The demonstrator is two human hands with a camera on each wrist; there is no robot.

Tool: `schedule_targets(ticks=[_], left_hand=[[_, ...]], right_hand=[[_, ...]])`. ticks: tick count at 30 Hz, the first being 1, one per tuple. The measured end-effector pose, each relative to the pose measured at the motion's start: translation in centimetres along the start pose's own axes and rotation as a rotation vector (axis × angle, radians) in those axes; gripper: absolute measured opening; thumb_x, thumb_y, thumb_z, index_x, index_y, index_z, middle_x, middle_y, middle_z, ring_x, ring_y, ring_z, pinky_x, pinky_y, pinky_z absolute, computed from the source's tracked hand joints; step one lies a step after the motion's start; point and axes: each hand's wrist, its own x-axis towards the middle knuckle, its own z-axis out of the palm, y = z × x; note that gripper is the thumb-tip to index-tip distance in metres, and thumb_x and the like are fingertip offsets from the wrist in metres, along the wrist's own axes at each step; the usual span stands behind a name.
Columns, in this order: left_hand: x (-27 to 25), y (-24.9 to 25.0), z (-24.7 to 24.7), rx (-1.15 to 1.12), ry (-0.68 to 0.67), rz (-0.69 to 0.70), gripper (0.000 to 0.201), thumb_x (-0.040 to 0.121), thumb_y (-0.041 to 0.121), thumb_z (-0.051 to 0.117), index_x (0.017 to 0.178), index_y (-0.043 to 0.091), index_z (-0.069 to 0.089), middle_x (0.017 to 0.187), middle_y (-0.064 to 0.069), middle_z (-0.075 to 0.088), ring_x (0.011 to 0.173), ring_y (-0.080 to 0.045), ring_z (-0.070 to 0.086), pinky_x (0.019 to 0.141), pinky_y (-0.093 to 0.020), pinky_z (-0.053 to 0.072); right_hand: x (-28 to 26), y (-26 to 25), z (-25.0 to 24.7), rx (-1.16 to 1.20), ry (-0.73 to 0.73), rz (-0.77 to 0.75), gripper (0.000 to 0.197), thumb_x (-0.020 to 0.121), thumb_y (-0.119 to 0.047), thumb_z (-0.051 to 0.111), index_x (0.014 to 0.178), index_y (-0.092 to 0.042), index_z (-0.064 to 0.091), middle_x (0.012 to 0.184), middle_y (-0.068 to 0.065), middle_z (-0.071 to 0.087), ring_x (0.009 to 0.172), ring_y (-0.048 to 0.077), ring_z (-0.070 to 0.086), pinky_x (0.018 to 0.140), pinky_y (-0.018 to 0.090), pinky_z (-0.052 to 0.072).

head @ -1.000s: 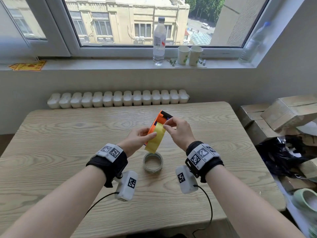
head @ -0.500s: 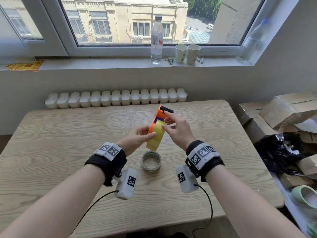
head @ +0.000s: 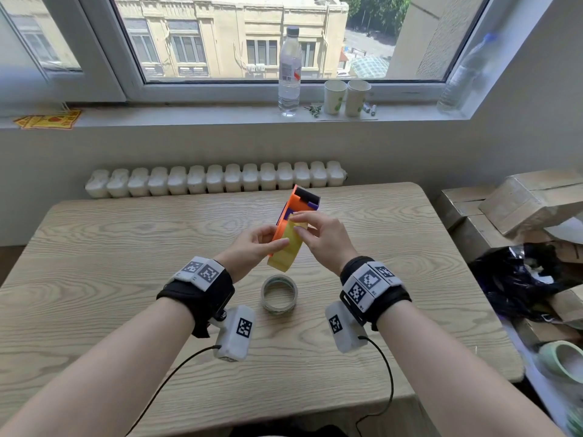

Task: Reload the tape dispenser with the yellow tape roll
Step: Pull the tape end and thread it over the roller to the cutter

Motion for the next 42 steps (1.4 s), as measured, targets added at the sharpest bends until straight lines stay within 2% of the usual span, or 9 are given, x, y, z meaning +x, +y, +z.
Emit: schedule_targets(ticks=[7, 12, 18, 22, 27, 31, 34, 38, 42], left_hand=[[0.1, 0.5, 0.0, 0.044, -0.017, 0.01, 0.031, 0.087, 0.005, 0.058, 0.117, -0.002, 0.056, 0.097, -0.002, 0.065, 0.083, -0.003, 0.065, 0.073, -0.014, 0.052], [0.2, 0.9, 0.5, 0.052, 0.011, 0.032, 0.032, 0.088, 0.009, 0.059, 0.116, -0.004, 0.057, 0.103, -0.008, 0.064, 0.092, -0.014, 0.061, 0.077, -0.02, 0.05], [0.5, 1.7, 0.2, 0.023, 0.012, 0.046, 0.036, 0.088, 0.012, 0.059, 0.122, -0.002, 0.054, 0.114, -0.016, 0.062, 0.101, -0.018, 0.059, 0.08, -0.021, 0.048], [0.3, 2.2, -0.1, 0.038, -0.005, 0.046, 0.035, 0.088, 0.012, 0.059, 0.119, -0.002, 0.056, 0.11, -0.013, 0.063, 0.099, -0.017, 0.06, 0.08, -0.022, 0.048], [0.0, 1.9, 0.1, 0.078, -0.031, 0.038, 0.034, 0.088, 0.009, 0.058, 0.119, -0.005, 0.056, 0.108, -0.012, 0.064, 0.095, -0.015, 0.06, 0.079, -0.021, 0.049], [-0.3, 1.4, -0.1, 0.126, -0.04, 0.012, 0.033, 0.087, 0.012, 0.06, 0.118, -0.002, 0.058, 0.116, -0.023, 0.063, 0.101, -0.02, 0.06, 0.094, -0.04, 0.047], [-0.3, 1.3, -0.2, 0.132, -0.025, 0.011, 0.033, 0.087, 0.012, 0.061, 0.116, -0.004, 0.058, 0.117, -0.027, 0.062, 0.099, -0.023, 0.06, 0.096, -0.048, 0.045], [-0.4, 1.1, -0.2, 0.149, -0.013, -0.003, 0.032, 0.087, 0.012, 0.062, 0.114, -0.004, 0.058, 0.108, -0.02, 0.064, 0.097, -0.023, 0.059, 0.09, -0.044, 0.045], [-0.4, 0.9, -0.4, 0.138, 0.02, -0.008, 0.03, 0.084, 0.006, 0.064, 0.11, -0.005, 0.057, 0.101, -0.013, 0.065, 0.094, -0.021, 0.061, 0.083, -0.035, 0.049]], right_hand=[[0.3, -0.2, -0.2, 0.022, -0.033, 0.046, 0.012, 0.086, -0.01, 0.062, 0.096, -0.015, 0.064, 0.109, 0.005, 0.064, 0.11, 0.023, 0.056, 0.098, 0.044, 0.046], [0.5, -0.6, -0.6, 0.047, -0.059, 0.03, 0.011, 0.086, -0.006, 0.061, 0.085, -0.017, 0.064, 0.107, 0.001, 0.059, 0.113, 0.021, 0.054, 0.102, 0.043, 0.042], [1.4, -1.5, -1.4, -0.036, -0.066, -0.009, 0.034, 0.088, -0.01, 0.059, 0.122, -0.015, 0.06, 0.116, 0.008, 0.062, 0.111, 0.021, 0.057, 0.099, 0.038, 0.046], [1.3, -1.7, -1.4, -0.002, -0.024, -0.021, 0.024, 0.086, -0.009, 0.062, 0.11, -0.008, 0.068, 0.114, 0.007, 0.065, 0.109, 0.018, 0.059, 0.099, 0.03, 0.046], [1.1, -0.6, -1.2, 0.059, 0.003, 0.012, 0.011, 0.081, -0.007, 0.069, 0.091, -0.007, 0.068, 0.106, 0.013, 0.068, 0.104, 0.024, 0.064, 0.097, 0.041, 0.05], [0.7, 0.0, -1.1, -0.083, -0.081, -0.008, 0.031, 0.085, -0.014, 0.065, 0.116, -0.012, 0.064, 0.115, 0.008, 0.065, 0.109, 0.021, 0.06, 0.098, 0.037, 0.048], [0.6, 0.1, -0.8, -0.184, -0.066, -0.096, 0.025, 0.087, -0.014, 0.062, 0.11, -0.008, 0.068, 0.117, 0.008, 0.066, 0.109, 0.02, 0.059, 0.097, 0.036, 0.046], [0.6, 0.0, -0.7, -0.152, -0.044, -0.102, 0.019, 0.083, -0.011, 0.066, 0.1, -0.003, 0.071, 0.112, 0.009, 0.068, 0.106, 0.02, 0.062, 0.094, 0.033, 0.049], [0.5, 0.3, 0.0, 0.04, 0.029, 0.119, 0.033, 0.079, -0.018, 0.072, 0.109, -0.008, 0.065, 0.116, 0.009, 0.061, 0.112, 0.018, 0.055, 0.093, 0.03, 0.049]])
